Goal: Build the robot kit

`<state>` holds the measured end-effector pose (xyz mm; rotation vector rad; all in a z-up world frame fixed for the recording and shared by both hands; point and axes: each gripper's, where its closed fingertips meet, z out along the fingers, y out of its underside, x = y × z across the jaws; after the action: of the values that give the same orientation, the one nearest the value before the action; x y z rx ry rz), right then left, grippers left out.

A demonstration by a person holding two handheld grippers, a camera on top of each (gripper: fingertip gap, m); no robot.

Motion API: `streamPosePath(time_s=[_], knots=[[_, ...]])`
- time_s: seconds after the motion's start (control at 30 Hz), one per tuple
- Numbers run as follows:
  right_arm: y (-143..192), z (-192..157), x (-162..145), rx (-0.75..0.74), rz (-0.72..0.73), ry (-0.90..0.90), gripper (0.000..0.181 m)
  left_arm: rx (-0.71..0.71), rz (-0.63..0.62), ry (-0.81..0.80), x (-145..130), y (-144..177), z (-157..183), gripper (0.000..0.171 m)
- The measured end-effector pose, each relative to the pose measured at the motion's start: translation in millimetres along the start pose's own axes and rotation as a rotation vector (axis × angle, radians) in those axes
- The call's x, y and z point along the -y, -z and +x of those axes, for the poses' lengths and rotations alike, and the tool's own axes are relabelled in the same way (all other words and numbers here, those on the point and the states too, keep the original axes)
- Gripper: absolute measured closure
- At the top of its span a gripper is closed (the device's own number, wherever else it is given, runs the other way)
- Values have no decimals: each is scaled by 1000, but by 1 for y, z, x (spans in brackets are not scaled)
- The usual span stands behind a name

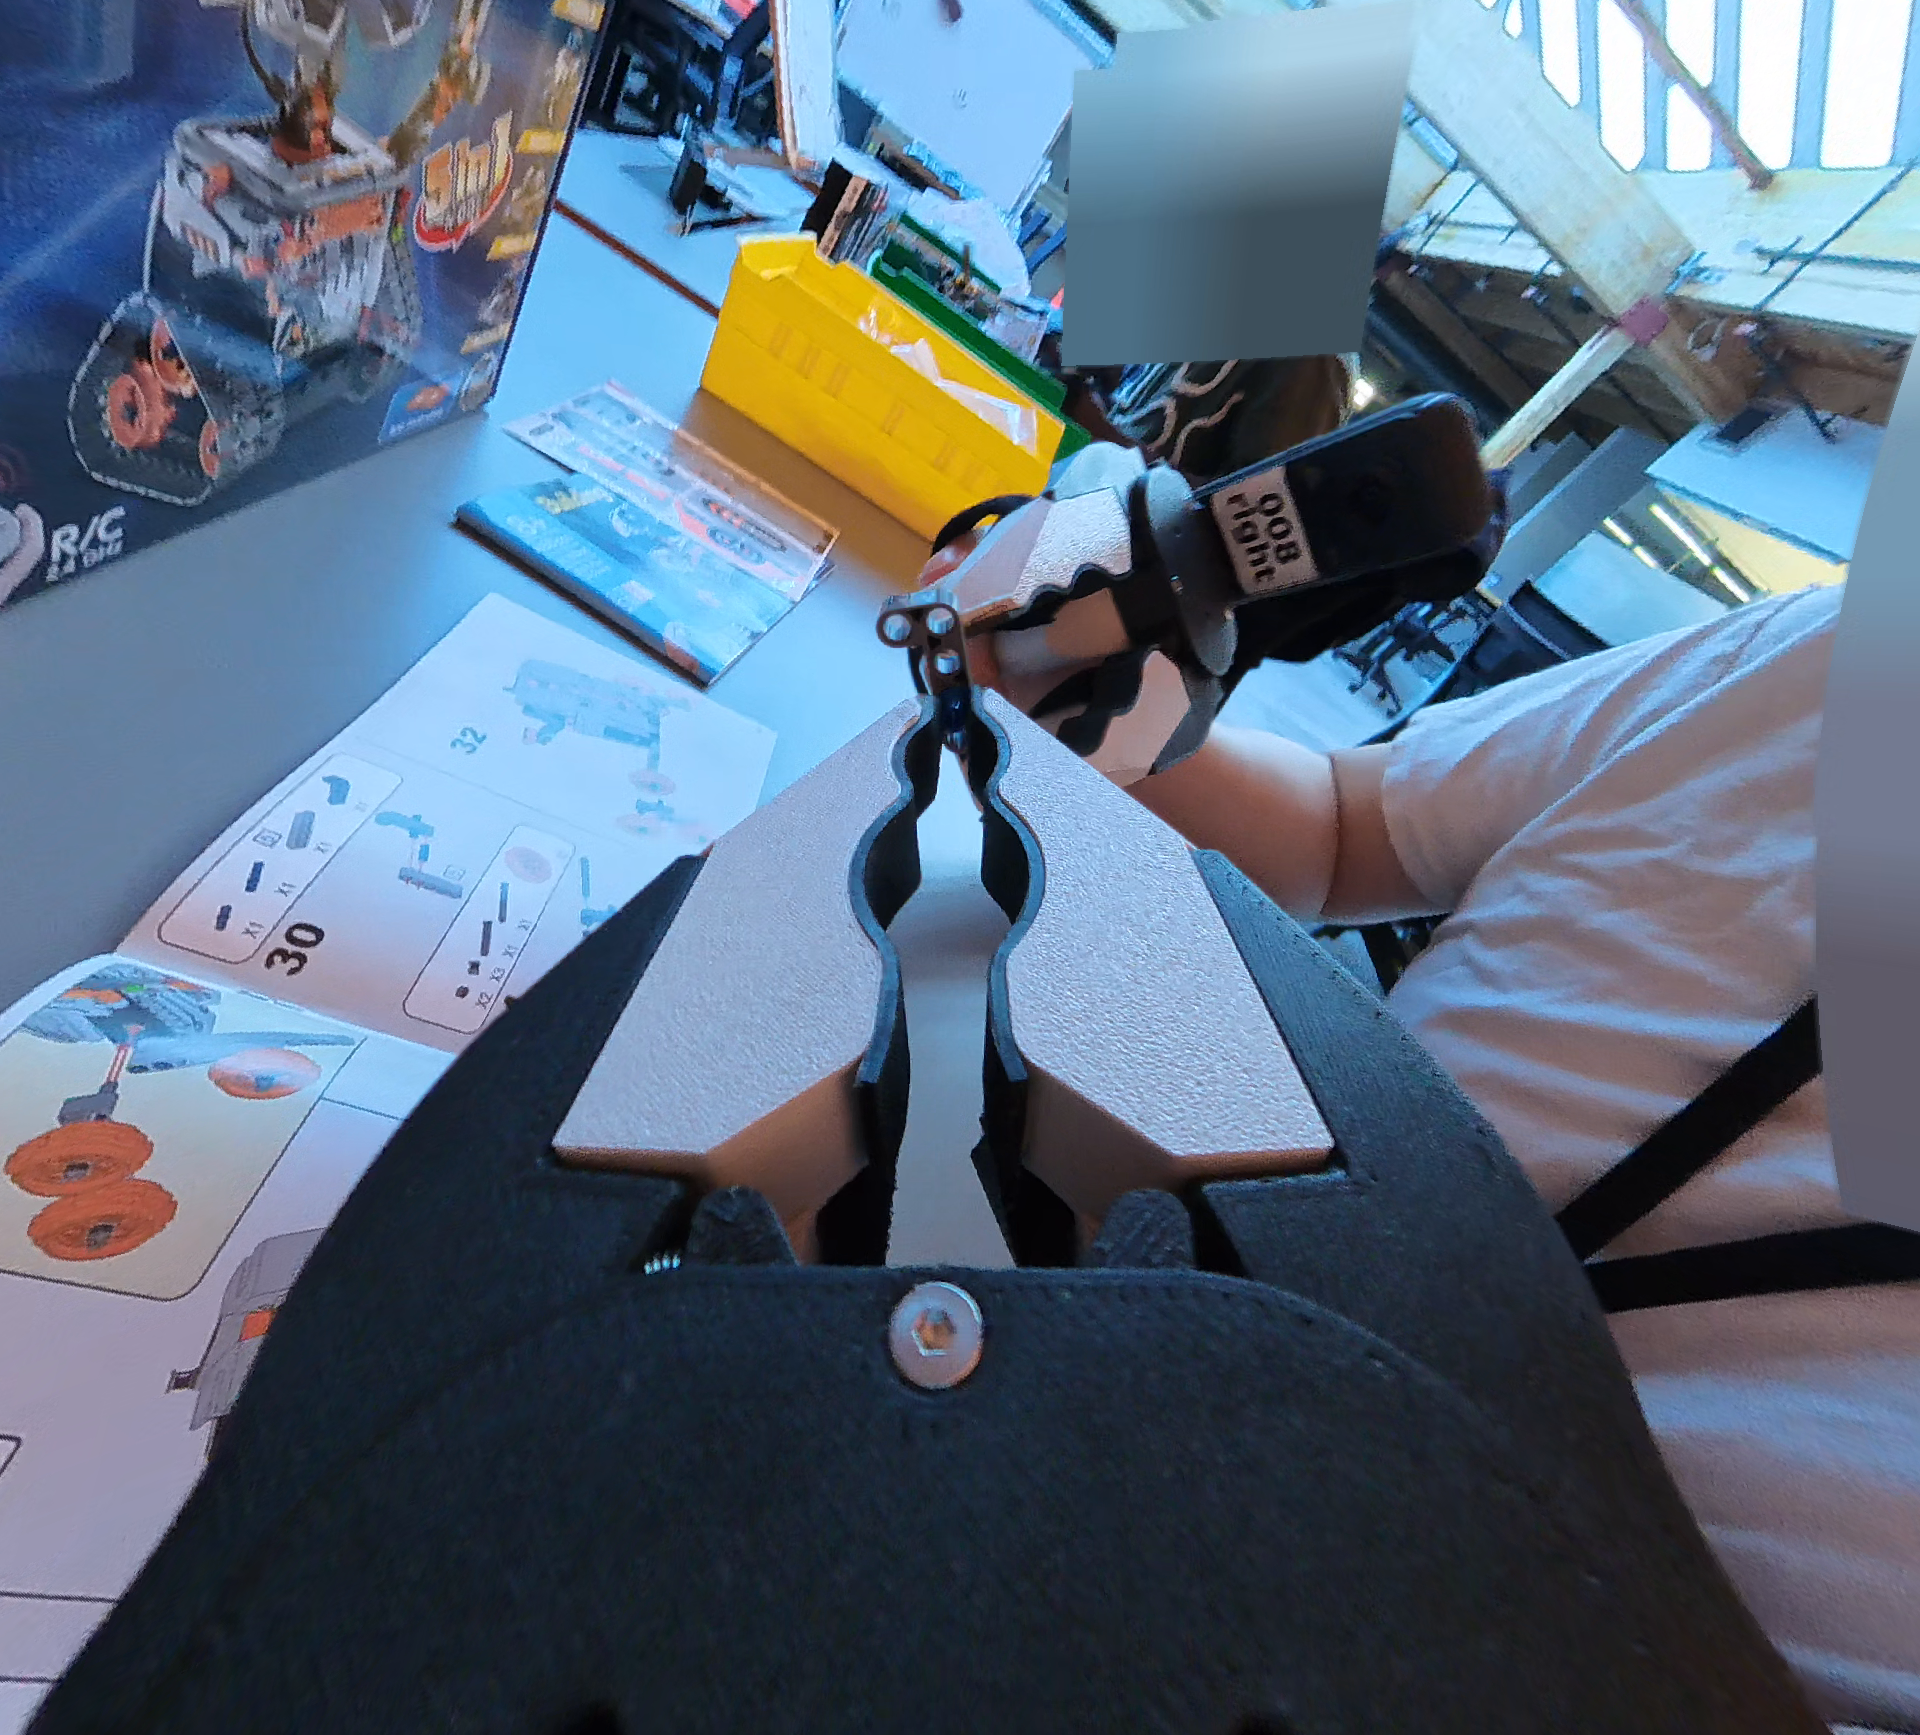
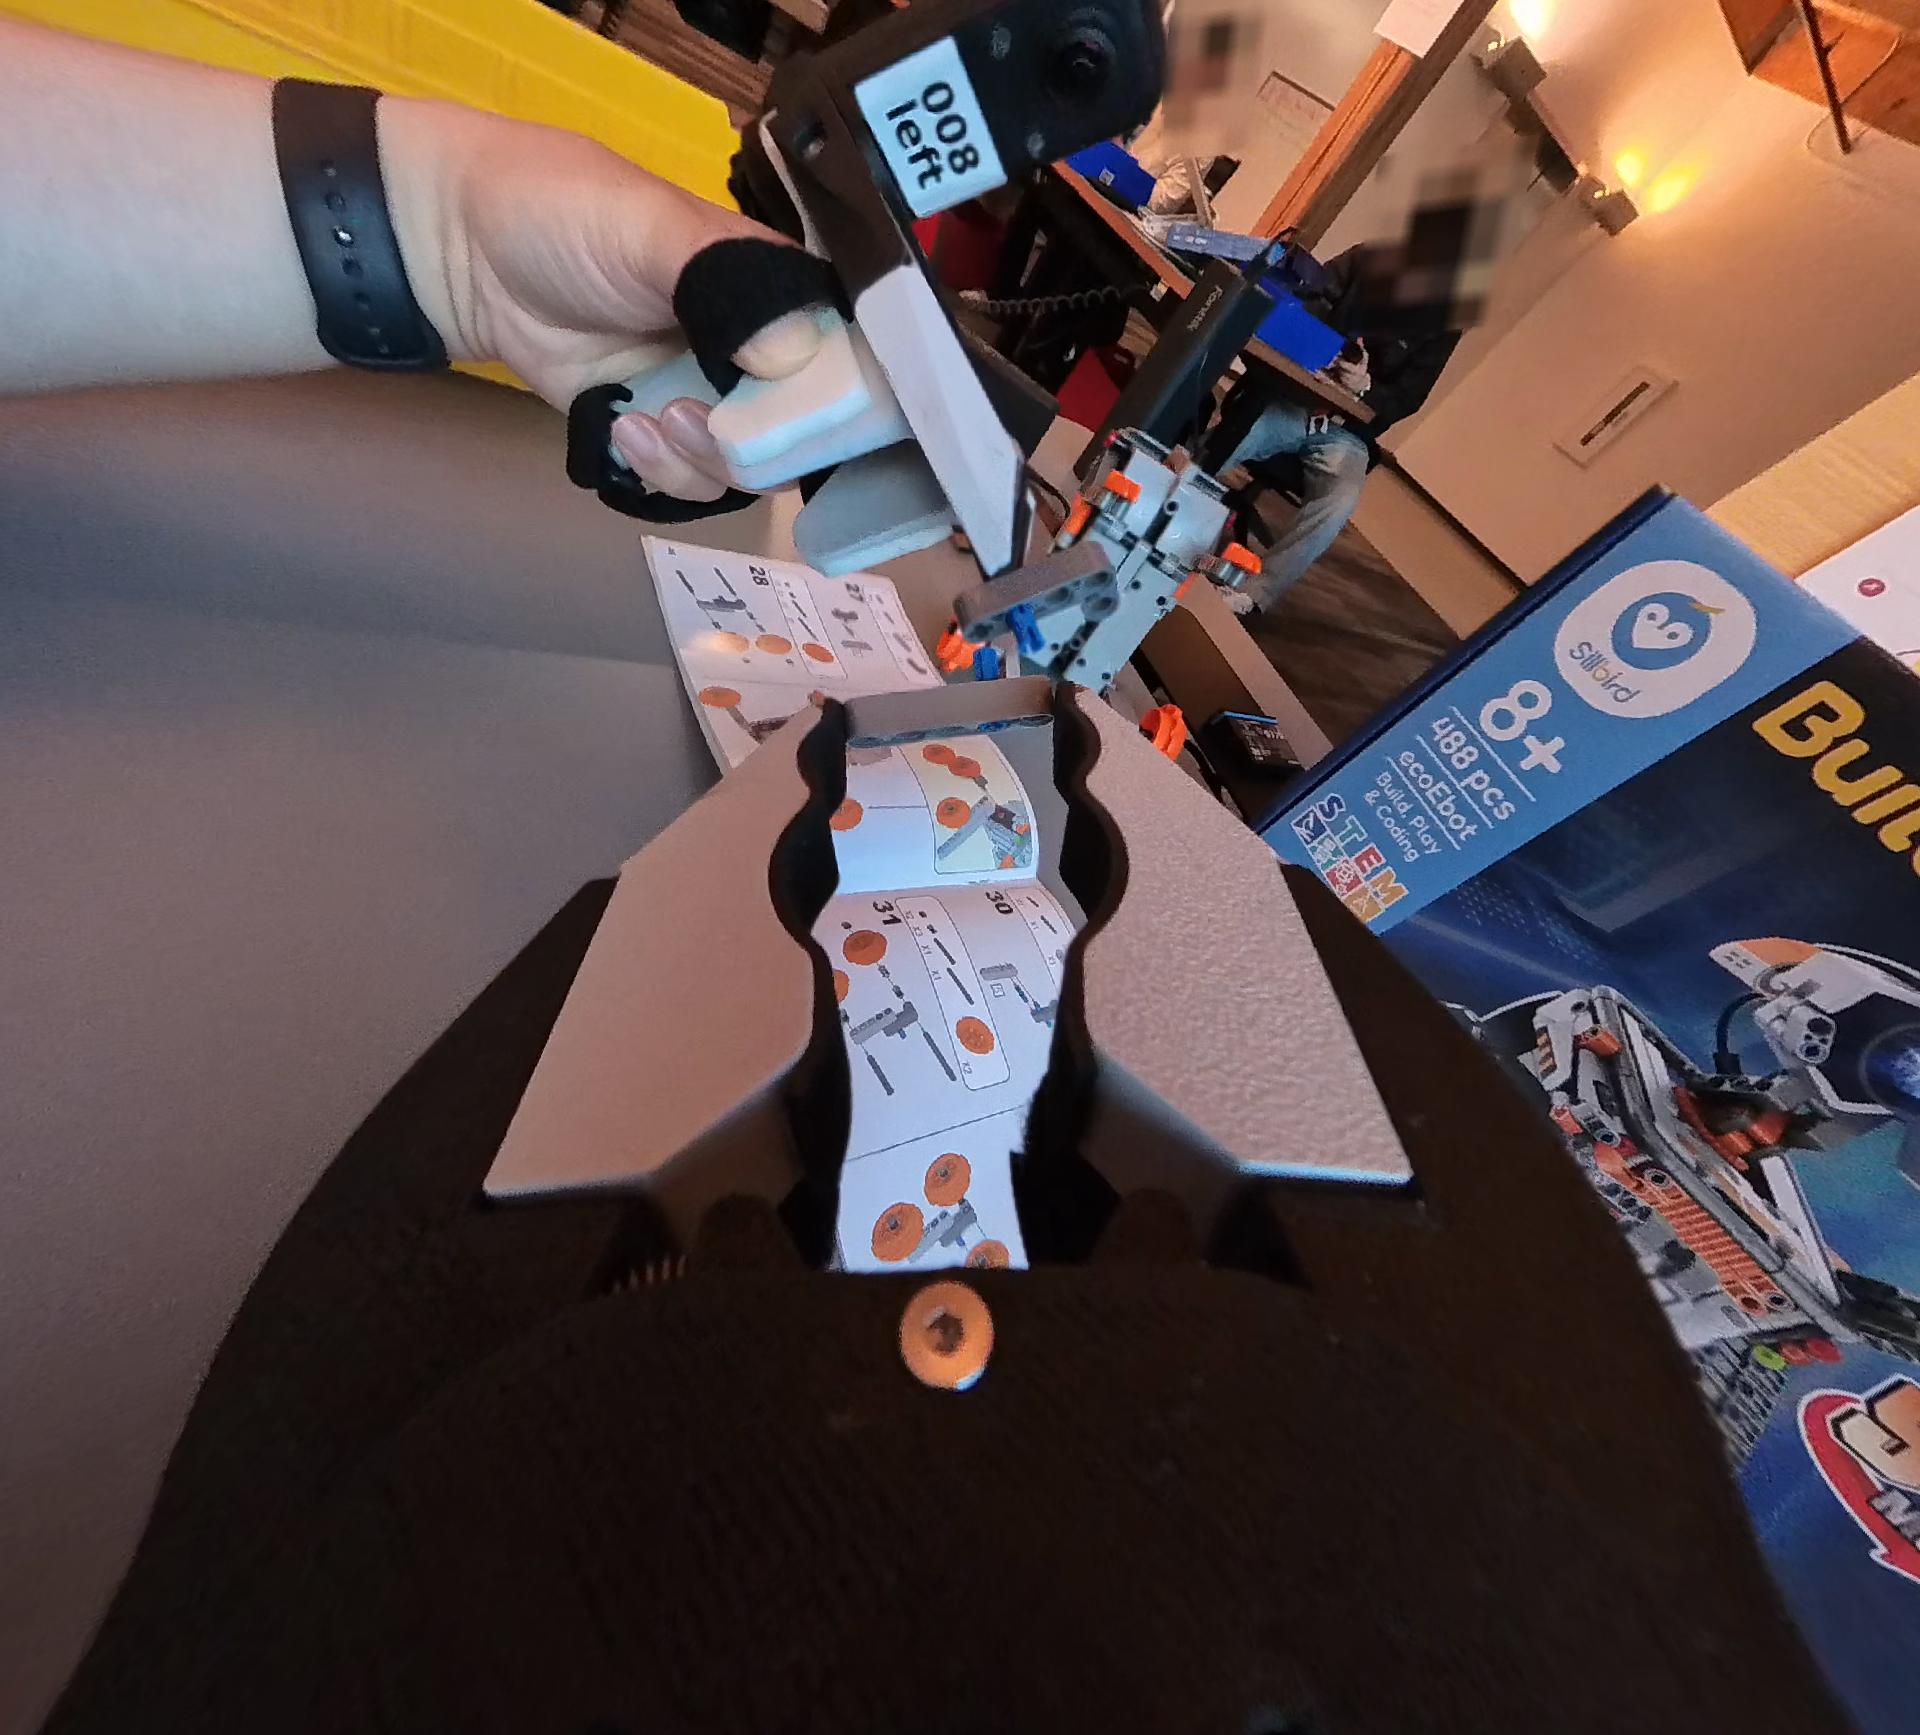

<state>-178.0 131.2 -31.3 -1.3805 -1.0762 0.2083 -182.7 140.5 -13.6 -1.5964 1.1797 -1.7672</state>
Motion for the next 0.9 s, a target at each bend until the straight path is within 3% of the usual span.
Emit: streamPosePath(time_s=[0.23,0.63,0.9], knots=[[0,-5,-3,36,-13,23,141,8,-54,21,-9,-4,-3,170],[1,-37,-14,223,-61,85,141,-47,-203,136,-40,0,0,170],[2,-32,-15,216,-59,33,141,-32,-177,145,-35,-4,-4,170]])
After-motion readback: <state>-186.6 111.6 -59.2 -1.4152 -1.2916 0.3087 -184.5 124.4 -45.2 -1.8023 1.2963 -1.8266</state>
